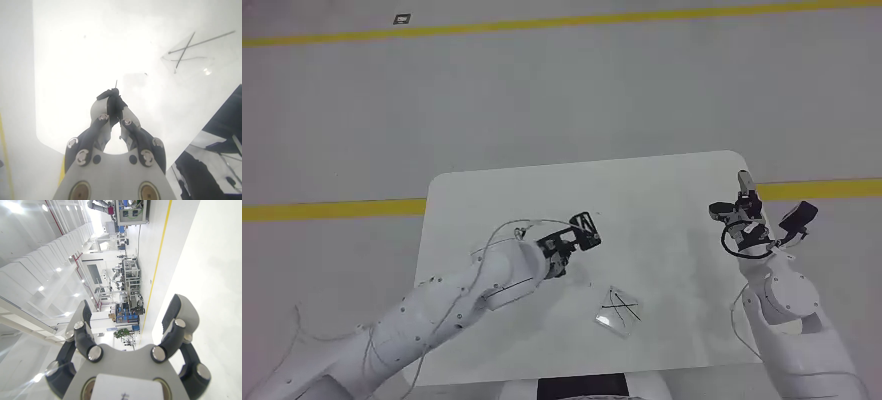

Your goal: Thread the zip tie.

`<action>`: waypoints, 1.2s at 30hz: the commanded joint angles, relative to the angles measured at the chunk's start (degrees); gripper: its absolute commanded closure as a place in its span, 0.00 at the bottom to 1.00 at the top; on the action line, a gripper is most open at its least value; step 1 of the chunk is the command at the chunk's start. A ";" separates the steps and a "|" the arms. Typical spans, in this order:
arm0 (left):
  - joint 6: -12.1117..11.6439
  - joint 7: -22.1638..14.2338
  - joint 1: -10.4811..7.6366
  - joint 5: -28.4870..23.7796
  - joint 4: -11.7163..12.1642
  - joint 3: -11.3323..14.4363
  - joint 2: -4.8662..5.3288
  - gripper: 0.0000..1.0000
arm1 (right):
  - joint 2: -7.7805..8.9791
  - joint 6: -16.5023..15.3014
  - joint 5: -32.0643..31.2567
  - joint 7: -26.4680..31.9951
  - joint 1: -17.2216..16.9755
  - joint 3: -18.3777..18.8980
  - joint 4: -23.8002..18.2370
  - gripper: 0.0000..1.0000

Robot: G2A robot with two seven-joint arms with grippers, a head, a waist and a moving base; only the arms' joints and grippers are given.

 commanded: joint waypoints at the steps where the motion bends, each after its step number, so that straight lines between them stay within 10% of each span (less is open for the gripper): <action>1: -0.01 5.47 3.12 -1.72 -0.84 -3.91 1.16 1.00 | 0.00 0.00 0.00 0.00 0.00 0.00 0.00 0.00; 10: -8.40 26.12 15.14 -12.43 0.02 -17.59 4.84 1.00 | 0.00 0.00 0.00 0.00 0.00 0.00 0.00 0.00; 14: -9.76 31.69 17.68 -16.43 0.65 -19.21 5.66 1.00 | 0.00 0.00 0.00 0.00 0.00 0.00 0.00 0.00; 25: -9.76 42.96 18.91 -26.51 3.36 -18.86 8.21 1.00 | 0.00 0.00 0.00 0.00 0.00 0.00 0.00 0.00; 36: -9.76 43.17 18.76 -27.30 3.32 -18.53 8.66 1.00 | 0.00 0.00 0.00 0.00 0.00 0.00 0.00 0.00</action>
